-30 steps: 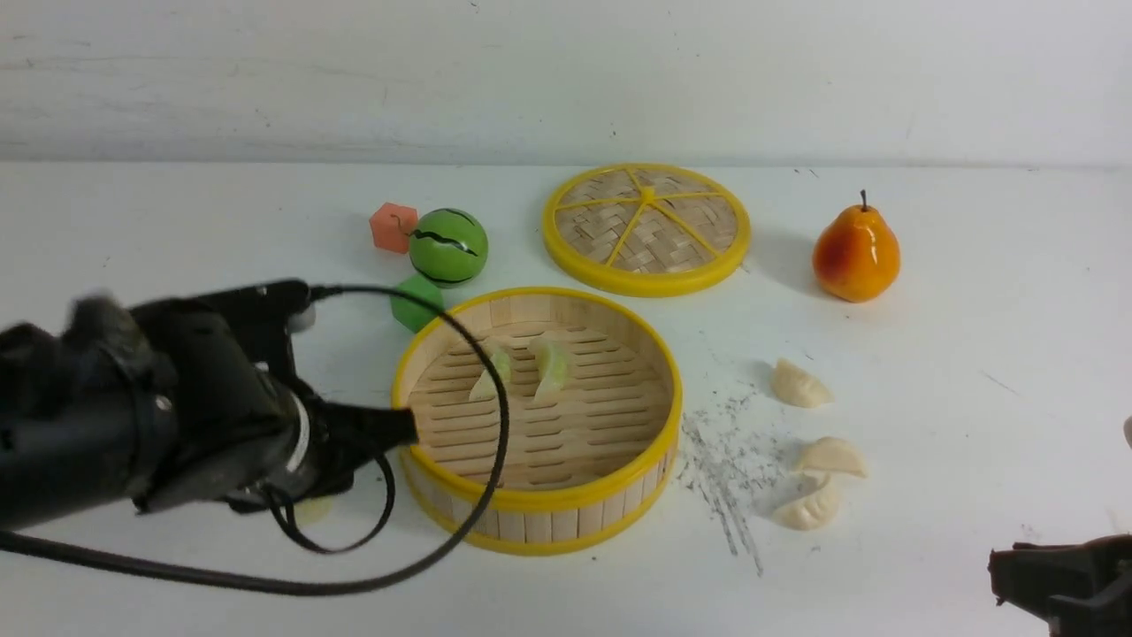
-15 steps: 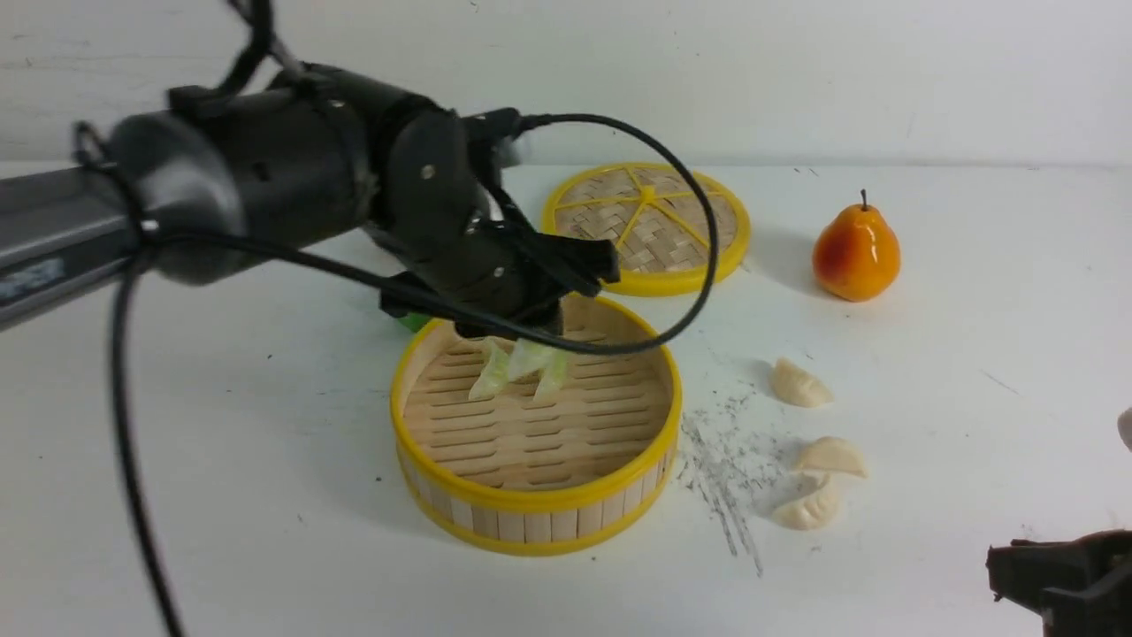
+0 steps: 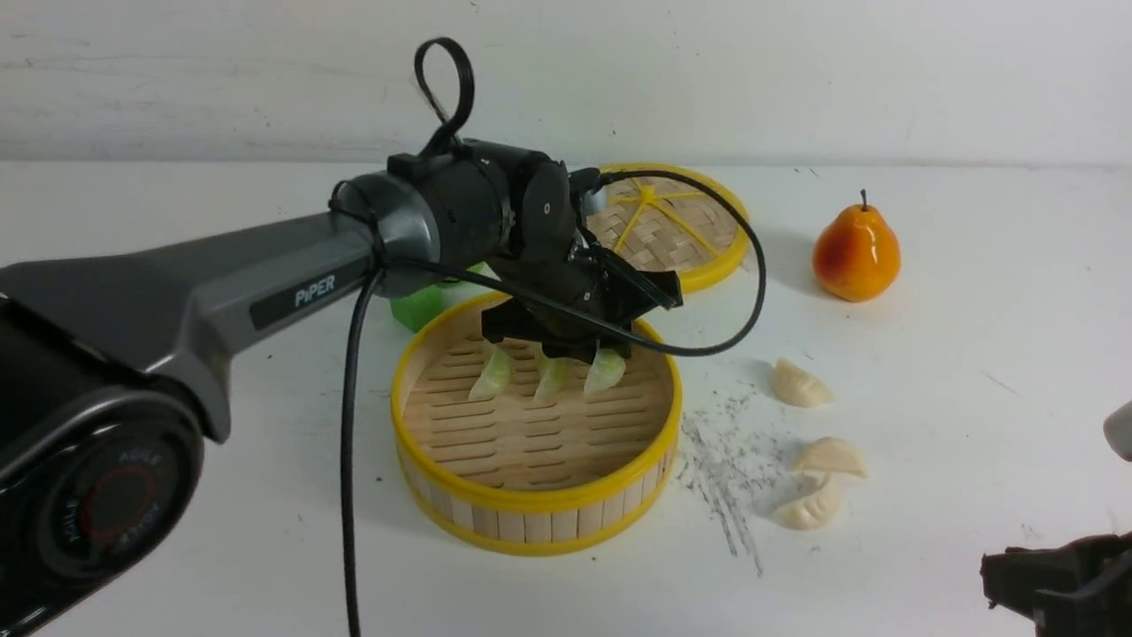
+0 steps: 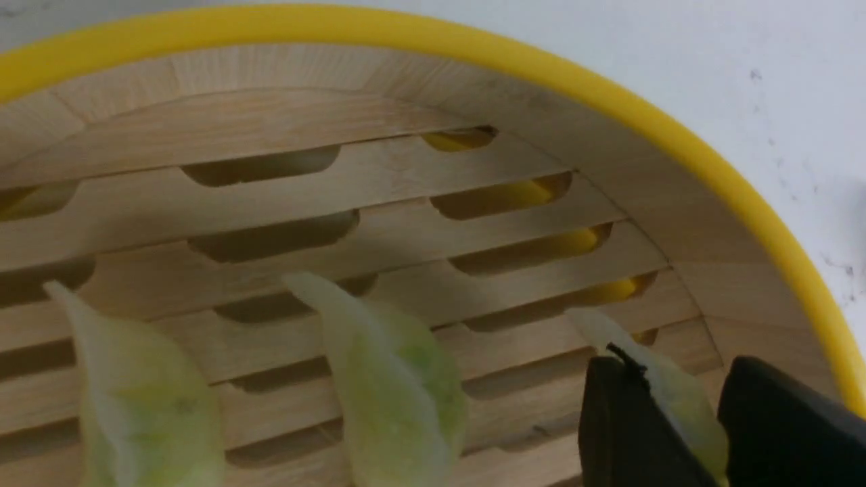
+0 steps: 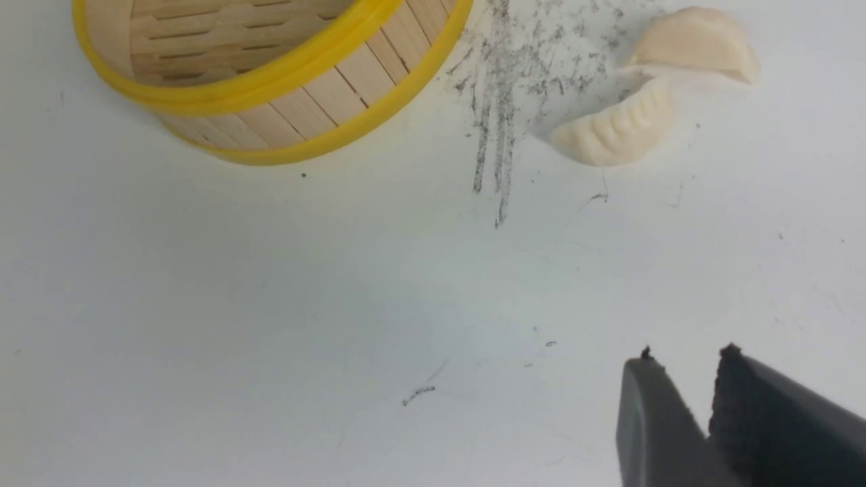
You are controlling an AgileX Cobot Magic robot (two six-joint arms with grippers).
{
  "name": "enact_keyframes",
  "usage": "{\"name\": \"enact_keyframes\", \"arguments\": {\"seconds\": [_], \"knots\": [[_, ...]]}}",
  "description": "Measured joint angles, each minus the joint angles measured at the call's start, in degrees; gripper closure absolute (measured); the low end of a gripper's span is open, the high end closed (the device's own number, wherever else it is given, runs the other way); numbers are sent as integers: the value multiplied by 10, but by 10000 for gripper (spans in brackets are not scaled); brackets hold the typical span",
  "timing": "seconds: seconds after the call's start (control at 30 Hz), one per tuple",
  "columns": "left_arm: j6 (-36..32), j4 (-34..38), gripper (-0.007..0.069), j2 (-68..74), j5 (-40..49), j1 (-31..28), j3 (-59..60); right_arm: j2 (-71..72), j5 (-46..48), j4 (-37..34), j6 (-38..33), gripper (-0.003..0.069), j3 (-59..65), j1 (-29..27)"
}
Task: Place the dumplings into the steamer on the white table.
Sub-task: 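Place the dumpling into the bamboo steamer basket with the left gripper, then reach for and grasp a dumpling lying on the table beside the steamer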
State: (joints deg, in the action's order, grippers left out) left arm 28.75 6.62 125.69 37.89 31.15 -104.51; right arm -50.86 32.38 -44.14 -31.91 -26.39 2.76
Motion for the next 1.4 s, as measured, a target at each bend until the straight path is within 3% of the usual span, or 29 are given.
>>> {"name": "enact_keyframes", "arguments": {"seconds": [0.2, 0.43, 0.57, 0.7, 0.77, 0.8, 0.83, 0.97, 1.2, 1.4], "knots": [[1, -6, 416, 13, -28, 0, 0, 0, 2, 0, 0, 511, 0, 0], [1, -13, 235, 3, -20, 0, -1, 0, 6, 0, 0, 511, 0, 0], [-3, -13, 195, -31, 3, 0, 0, 0, 7, 0, 0, 511, 0, 0], [-38, -30, 253, -128, 37, 0, 0, 0, 7, -1, 0, 510, 0, 0], [-50, -61, 346, -195, 60, 0, 0, 0, 7, -2, 0, 510, 0, 0], [-51, -66, 356, -201, 61, 0, 0, 0, 7, -2, 0, 510, 0, 0], [-58, -99, 447, -259, 78, 0, 0, 0, 7, -2, -2, 510, 0, 0], [-62, -176, 624, -373, 137, 0, 0, 0, 7, -2, -2, 506, 0, 0], [-26, -294, 639, -556, 178, 0, 151, -20, 24, 2, -39, 447, -13, 0], [8, -316, 639, -704, 146, 0, 360, -102, 76, 27, -42, 356, -93, 0]]}}
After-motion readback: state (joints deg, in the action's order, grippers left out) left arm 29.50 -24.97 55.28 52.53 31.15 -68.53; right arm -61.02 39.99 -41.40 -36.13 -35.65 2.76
